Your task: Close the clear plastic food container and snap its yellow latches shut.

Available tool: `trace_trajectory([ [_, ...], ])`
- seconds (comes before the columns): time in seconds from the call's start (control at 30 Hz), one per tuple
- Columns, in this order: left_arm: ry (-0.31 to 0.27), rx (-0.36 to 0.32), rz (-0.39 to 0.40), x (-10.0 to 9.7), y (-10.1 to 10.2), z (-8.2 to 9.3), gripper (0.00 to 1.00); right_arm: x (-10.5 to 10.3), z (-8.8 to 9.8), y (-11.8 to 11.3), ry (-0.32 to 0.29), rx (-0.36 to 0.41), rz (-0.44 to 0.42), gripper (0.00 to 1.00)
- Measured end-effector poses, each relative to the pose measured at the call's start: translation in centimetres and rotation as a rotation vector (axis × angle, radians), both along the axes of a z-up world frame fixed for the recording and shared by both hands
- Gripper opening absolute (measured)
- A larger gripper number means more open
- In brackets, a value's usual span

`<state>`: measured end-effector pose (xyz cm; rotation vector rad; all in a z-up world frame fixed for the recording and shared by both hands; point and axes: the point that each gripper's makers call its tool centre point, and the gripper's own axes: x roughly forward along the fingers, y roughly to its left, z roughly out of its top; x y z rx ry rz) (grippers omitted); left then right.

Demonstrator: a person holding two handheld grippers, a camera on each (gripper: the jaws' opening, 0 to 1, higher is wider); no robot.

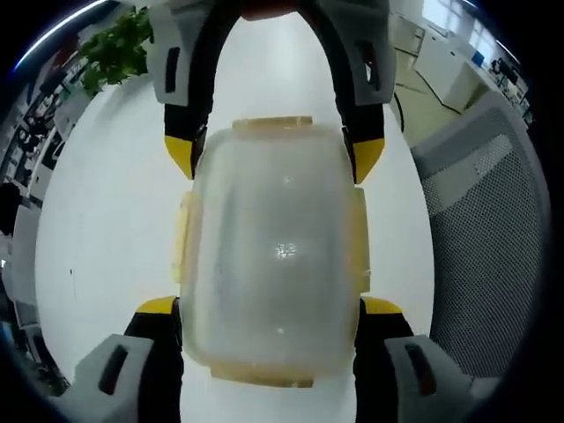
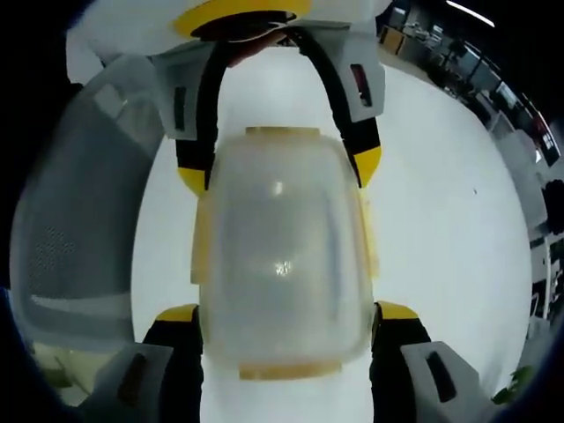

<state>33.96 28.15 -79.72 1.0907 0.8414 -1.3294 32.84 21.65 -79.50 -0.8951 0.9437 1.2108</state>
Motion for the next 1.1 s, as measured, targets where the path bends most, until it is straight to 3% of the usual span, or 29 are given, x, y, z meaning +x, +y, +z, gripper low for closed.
trace_trajectory([
  [1.1, 0.000, 0.008, 0.011, -1.0, 8.4, -0.3, 0.80, -1.0, -0.3, 8.6, 0.007, -0.008, 0.010, 0.79],
])
